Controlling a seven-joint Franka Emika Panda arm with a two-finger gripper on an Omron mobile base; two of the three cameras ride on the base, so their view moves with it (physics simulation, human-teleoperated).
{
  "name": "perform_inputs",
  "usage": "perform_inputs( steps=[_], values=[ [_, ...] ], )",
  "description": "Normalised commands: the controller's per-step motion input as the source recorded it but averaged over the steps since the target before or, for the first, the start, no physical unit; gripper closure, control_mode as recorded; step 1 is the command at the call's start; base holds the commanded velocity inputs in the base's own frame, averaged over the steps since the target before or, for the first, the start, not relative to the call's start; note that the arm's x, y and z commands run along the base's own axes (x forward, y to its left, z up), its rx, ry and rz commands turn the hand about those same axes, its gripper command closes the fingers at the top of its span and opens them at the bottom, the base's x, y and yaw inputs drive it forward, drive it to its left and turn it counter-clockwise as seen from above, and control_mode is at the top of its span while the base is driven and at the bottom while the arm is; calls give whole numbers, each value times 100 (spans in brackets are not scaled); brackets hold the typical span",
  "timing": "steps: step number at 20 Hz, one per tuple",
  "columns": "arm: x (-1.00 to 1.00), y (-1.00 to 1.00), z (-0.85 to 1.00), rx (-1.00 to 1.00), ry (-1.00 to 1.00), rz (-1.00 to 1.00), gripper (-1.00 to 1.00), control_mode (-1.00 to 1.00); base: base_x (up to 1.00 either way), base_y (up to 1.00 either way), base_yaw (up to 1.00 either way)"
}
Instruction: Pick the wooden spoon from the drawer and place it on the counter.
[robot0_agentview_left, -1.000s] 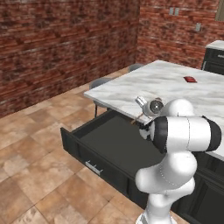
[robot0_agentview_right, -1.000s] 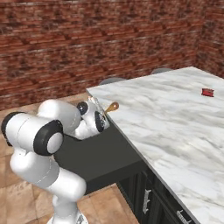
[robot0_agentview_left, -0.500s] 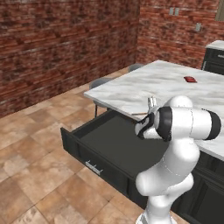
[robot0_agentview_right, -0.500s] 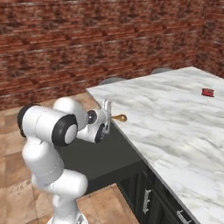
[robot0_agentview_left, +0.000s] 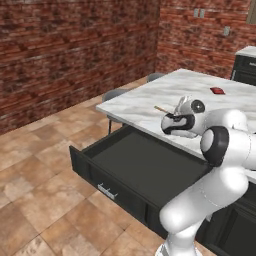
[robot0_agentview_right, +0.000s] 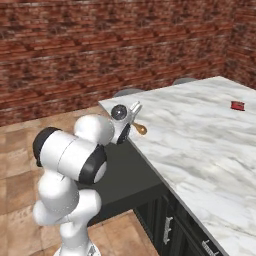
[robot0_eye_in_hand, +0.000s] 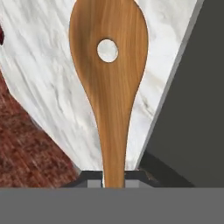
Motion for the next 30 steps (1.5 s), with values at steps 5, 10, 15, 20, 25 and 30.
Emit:
perform_inputs(
  steps=[5, 10, 15, 20, 25, 30],
  values=[
    [8, -100, -2, 41, 17, -13, 100, -100, 0, 0, 0],
    [1, -100, -51, 16, 15, -13, 100, -100, 0, 0, 0],
    [3, -100, -73, 5, 13, -6, 100, -100, 0, 0, 0],
    [6, -100, -73, 0, 10, -4, 100, -100, 0, 0, 0],
    [19, -76, -70, 0, 13, 0, -100, -100, 0, 0, 0],
    [0, 9, 9, -6, -6, 5, -100, -100, 0, 0, 0]
  ],
)
